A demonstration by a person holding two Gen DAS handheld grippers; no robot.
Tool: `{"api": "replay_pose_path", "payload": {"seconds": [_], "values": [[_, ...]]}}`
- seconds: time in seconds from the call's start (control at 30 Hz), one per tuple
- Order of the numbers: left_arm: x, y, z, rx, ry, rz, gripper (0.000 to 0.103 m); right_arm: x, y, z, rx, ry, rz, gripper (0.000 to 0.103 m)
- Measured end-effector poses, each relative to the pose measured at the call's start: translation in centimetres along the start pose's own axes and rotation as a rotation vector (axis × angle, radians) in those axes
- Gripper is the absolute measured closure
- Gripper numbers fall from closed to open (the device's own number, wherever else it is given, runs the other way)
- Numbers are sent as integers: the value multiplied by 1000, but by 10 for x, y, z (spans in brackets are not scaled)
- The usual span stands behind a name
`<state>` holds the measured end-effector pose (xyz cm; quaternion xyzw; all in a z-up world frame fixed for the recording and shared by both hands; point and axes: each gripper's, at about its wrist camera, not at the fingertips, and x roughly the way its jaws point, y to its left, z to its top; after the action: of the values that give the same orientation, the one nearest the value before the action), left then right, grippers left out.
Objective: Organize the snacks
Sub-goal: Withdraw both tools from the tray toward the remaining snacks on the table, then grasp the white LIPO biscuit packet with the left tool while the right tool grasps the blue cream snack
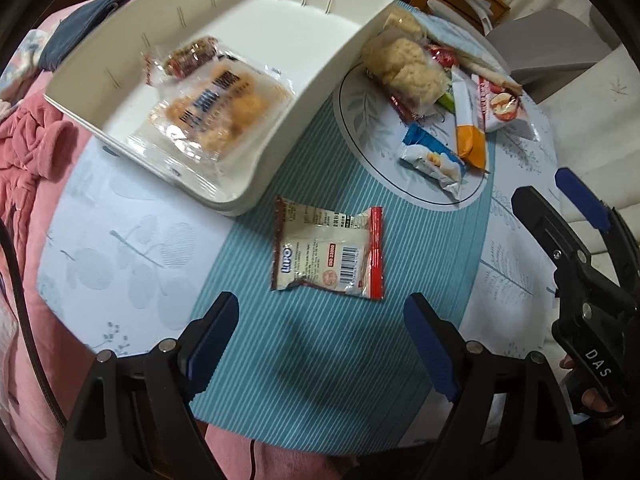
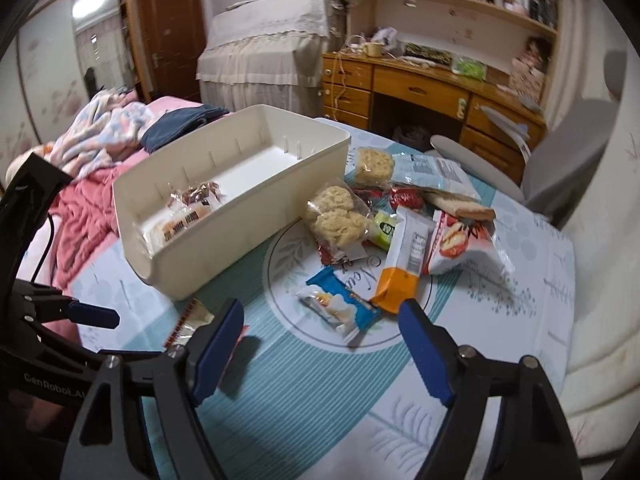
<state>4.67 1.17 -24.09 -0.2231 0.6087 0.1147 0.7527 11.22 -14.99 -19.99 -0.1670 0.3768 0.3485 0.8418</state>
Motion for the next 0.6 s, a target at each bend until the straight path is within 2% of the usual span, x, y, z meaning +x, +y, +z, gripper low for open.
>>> {"api": "replay_pose_path", "payload": {"seconds": [0.2,0.43,0.6], "values": [[30,-4,4,-25,-1,9,19,28,-3,-4,-98,-15,-22,29],[51,-9,10,-37,1,30,19,65,-5,-9,-174,-1,-1,38],[61,-10,12,-40,9,60,19,85,-8,-14,-183,37,27,50]]}}
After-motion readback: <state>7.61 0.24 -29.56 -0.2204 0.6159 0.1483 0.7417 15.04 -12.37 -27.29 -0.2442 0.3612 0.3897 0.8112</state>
